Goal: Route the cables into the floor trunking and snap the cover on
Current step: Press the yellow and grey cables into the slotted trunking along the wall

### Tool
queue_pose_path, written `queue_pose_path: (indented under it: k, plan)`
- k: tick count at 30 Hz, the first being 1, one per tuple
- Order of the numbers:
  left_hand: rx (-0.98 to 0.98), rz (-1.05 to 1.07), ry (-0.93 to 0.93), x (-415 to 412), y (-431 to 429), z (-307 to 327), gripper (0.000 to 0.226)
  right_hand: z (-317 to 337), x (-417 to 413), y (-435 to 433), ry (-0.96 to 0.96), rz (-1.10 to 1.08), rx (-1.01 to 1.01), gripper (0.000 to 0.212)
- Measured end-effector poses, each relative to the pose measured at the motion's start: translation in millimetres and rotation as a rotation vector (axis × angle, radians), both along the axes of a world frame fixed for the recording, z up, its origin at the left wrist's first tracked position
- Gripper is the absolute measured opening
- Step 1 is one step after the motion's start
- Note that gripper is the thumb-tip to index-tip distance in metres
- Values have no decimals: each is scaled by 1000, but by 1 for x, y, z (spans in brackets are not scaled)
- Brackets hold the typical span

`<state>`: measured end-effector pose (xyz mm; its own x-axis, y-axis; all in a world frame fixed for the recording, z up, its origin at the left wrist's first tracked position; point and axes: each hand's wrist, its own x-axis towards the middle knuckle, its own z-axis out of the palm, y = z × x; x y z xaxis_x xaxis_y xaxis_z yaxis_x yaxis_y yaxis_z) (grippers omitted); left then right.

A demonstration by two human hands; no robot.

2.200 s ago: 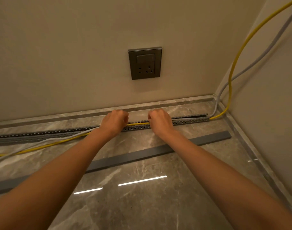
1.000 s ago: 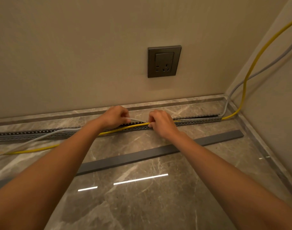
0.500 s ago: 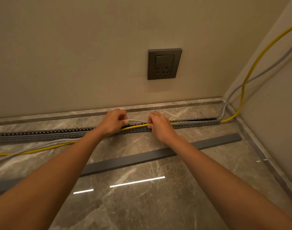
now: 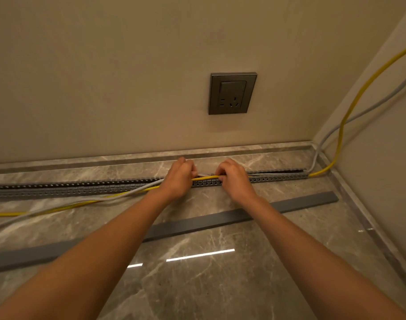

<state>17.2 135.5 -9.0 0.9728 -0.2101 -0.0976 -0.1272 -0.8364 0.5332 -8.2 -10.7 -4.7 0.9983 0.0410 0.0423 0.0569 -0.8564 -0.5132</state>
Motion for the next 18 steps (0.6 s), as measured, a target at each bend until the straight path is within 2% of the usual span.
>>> queue_pose_path:
  k: [8, 18]
  plan:
    - [-24, -18, -42, -3, 2, 0, 17, 3, 3, -2, 50, 47, -27, 15]
    - [3, -41, 62, 1, 2, 3, 16, 7, -1, -10, 87, 61, -21, 13]
